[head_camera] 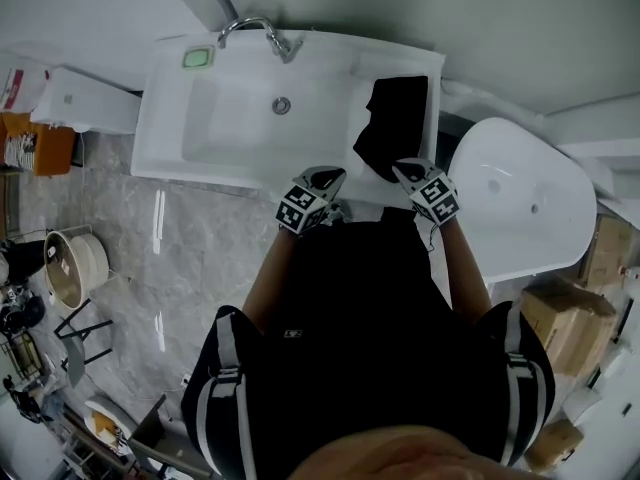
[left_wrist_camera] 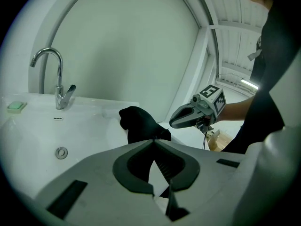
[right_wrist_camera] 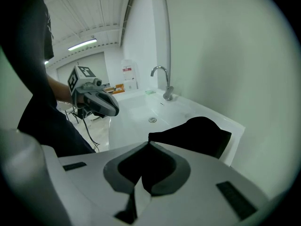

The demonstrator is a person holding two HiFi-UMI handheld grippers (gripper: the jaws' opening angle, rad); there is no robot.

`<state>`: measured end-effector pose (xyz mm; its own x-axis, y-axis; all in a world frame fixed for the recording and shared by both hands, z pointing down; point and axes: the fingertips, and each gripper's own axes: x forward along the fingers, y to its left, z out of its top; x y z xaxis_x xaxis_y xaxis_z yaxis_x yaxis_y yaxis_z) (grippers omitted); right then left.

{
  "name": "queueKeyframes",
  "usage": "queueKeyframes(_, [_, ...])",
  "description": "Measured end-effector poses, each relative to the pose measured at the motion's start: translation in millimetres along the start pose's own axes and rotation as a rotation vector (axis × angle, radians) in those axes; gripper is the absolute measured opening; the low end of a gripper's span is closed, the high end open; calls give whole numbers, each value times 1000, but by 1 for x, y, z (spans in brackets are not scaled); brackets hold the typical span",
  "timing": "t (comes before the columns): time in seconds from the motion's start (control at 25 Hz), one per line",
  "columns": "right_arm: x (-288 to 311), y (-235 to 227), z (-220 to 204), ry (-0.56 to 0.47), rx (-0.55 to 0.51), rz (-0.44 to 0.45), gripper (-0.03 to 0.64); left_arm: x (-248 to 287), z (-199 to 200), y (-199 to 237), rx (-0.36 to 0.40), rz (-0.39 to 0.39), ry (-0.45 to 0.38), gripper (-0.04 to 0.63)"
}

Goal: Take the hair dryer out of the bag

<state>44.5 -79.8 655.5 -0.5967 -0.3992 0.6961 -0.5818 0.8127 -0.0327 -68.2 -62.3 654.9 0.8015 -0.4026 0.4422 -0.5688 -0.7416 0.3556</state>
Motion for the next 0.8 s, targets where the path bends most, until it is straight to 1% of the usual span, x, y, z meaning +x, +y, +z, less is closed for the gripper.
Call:
queueKeyframes(0.2, [-1,-21,-13,34,-46,33,60,19,11,-3,-11,30,19,15])
queueKeyframes(0.36, [0,-32,-28,86,-107,72,66,39,20,-8,-47,57,16,15])
queueKeyframes(0.44, [5,-39,-39,119,-146,87,105,50,21,-10,-62,63,23,15])
queueKeyframes(0.52, [12,-44,-49,137,-184,103,119,58,25,-10,-69,70,26,15])
queueKeyframes(0.68, [21,-45,-63,198,-278,119,190,67,29,-11,-79,87,38,15])
queueKeyframes(0.8, [30,-40,-69,231,-345,143,205,68,31,-10,-86,99,33,15])
